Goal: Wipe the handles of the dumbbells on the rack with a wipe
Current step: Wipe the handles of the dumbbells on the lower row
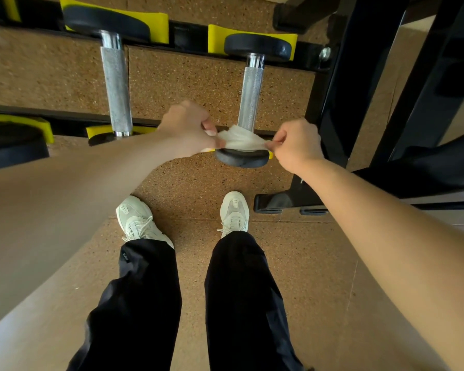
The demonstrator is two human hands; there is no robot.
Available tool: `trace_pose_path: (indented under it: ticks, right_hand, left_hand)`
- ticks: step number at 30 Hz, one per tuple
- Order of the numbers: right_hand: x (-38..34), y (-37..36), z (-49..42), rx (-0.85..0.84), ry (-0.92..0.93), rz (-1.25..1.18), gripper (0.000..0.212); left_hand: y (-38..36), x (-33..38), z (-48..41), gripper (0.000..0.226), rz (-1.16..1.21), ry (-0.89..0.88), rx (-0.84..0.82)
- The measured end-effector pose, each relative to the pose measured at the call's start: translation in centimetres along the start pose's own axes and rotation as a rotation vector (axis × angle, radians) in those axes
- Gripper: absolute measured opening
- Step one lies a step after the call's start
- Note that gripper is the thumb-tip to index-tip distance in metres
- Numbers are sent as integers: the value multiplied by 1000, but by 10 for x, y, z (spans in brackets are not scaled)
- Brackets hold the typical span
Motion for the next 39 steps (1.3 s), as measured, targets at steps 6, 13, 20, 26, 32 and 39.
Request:
trace_pose_path:
  ticks: [6,13,20,26,32,39]
  right_hand:
    - [-29,-5,6,-66,107,-22,16]
    - [-16,45,-3,316,99,31,23]
    - [-24,59,-16,418,27,-68,27]
    - [-28,58,-30,409,-110,-293,28]
    - [2,65,-43,470,-338,-419,25]
    - [-14,21,-48,115,-162,-660,28]
  left_hand:
    - [10,-23,-1,25,-35,122,106]
    - [26,26,4,23,-31,-218,238]
    - [66,18,-6,22,41,-53,475]
    - [72,3,-17,22,254,236,540]
    - [37,28,-28,27,504,153,250]
    - [40,-34,-14,8,880,437,390]
Point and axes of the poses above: each hand's wrist, its own z-axis away from the middle knuckle, its own y-axis out of the back of the hand, x = y × z, the point moved 10 cm from there along -z, towards the middle knuckle, and after that the axes turned 7 degrees about -z, right-handed, at the moved point
